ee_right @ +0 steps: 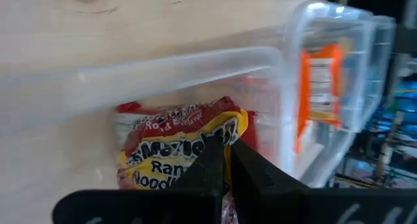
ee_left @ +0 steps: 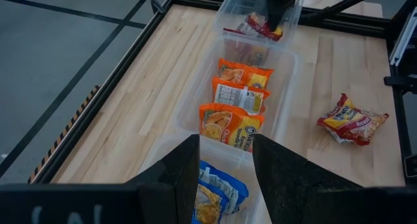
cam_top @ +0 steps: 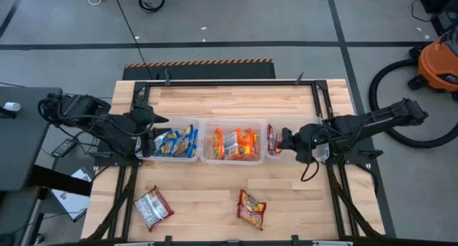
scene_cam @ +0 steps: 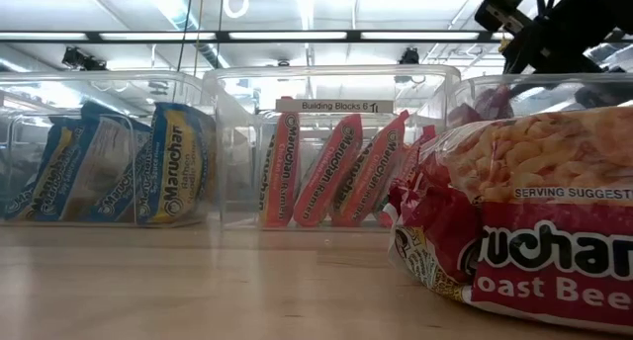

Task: Sort Maruchan noodles
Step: Put the red noodle pack into the right transparent bin

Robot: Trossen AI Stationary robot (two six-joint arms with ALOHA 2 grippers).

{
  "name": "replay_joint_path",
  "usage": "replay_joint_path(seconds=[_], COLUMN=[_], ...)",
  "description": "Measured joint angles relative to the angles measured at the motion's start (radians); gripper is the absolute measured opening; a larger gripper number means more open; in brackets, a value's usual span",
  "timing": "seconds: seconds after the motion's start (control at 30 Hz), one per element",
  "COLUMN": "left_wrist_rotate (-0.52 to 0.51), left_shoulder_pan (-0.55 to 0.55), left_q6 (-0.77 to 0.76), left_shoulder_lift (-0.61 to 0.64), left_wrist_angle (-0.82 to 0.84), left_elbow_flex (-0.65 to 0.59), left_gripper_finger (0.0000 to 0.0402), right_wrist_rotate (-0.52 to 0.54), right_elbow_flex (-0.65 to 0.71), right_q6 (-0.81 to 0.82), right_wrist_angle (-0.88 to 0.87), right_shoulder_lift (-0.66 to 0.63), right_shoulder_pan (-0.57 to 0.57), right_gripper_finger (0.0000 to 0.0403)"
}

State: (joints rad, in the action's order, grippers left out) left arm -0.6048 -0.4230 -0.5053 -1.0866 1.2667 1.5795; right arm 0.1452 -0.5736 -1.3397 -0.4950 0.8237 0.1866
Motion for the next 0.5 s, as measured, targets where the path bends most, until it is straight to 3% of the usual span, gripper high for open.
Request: replay_joint_path(seconds=[0.2, 0.5], left_wrist_rotate=[0.000, 0.000], left_shoulder_pan=[0.000, 0.000], left_q6=[0.000, 0.000], left_shoulder_lift=[0.000, 0.000], left_wrist_angle=[0.000, 0.000], left_elbow_flex=[0.000, 0.000], left_gripper_finger=[0.0148, 0.0148], right_wrist_rotate=[-0.014, -0.067], right_elbow_flex=[-0.009, 0.005], right_q6=[0.066, 0.123], right_wrist_angle=[0.056, -0.111], right_shoulder_lift=[-0.051, -0.099], right_shoulder_pan=[0.012, -0.017], right_gripper_finger=[0.0014, 0.0014])
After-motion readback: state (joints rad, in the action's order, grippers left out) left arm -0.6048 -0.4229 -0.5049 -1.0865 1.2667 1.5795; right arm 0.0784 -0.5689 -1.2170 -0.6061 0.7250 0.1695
